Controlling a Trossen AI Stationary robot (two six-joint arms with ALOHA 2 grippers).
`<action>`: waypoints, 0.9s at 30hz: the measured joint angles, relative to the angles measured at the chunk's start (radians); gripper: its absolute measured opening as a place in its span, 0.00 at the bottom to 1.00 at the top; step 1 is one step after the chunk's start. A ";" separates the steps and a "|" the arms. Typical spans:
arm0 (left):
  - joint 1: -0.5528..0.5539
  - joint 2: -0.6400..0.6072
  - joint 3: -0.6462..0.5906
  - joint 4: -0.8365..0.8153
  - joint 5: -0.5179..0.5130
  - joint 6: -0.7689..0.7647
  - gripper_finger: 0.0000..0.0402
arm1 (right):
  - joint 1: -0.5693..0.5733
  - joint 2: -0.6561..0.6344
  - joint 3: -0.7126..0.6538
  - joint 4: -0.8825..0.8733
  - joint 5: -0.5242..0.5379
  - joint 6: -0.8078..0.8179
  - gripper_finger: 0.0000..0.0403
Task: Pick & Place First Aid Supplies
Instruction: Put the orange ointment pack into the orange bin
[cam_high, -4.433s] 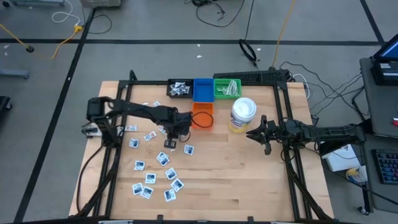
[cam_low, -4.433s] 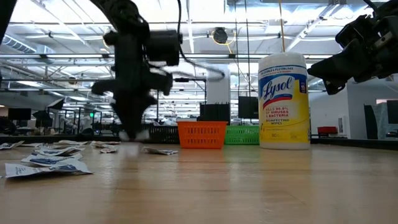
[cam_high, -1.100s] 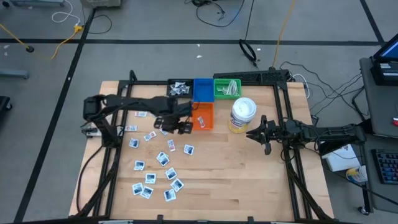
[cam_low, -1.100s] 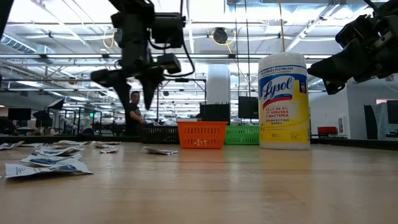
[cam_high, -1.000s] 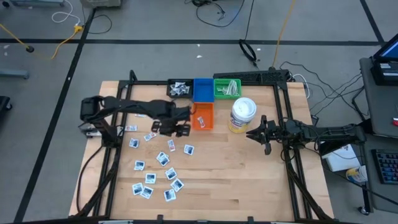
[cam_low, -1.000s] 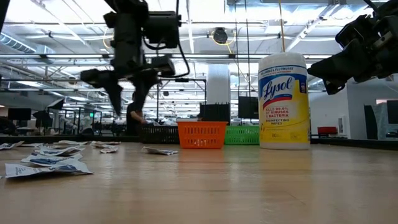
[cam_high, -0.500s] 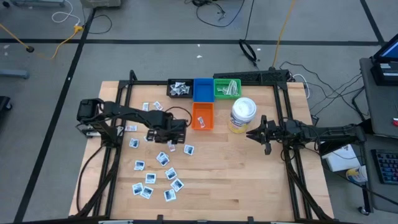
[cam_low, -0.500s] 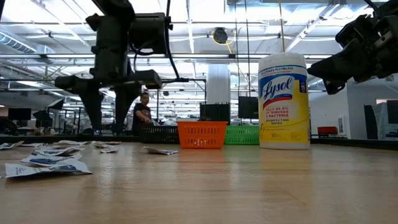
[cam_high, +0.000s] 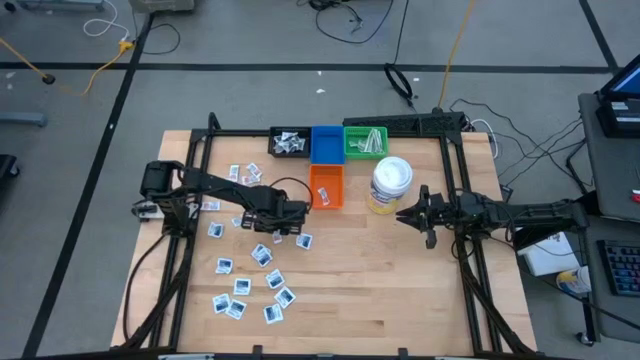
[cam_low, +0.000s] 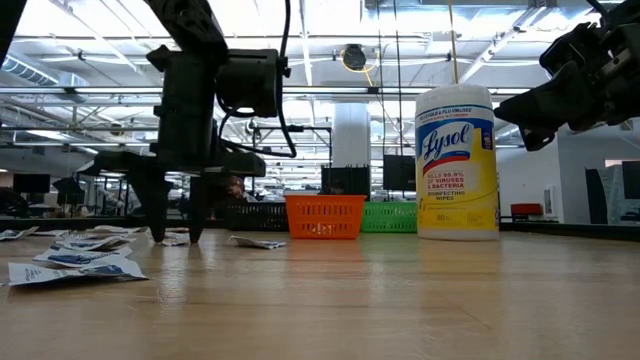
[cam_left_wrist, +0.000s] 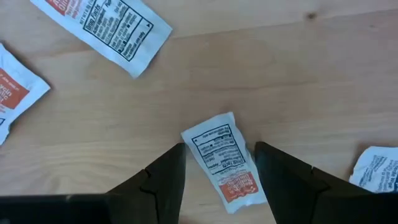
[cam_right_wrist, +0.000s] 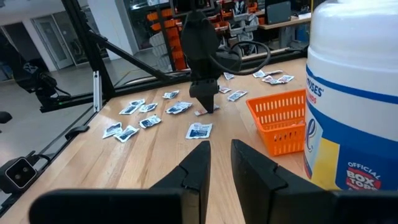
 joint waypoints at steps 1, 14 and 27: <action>0.000 0.000 0.000 0.000 -0.001 0.000 0.47 | 0.000 0.000 0.000 0.000 0.000 0.000 0.15; 0.012 -0.043 -0.008 -0.010 0.011 0.095 0.02 | 0.000 0.000 0.000 0.000 0.000 0.000 0.15; 0.086 -0.203 -0.002 -0.010 0.130 0.586 0.01 | 0.000 0.000 0.000 0.000 0.000 0.000 0.15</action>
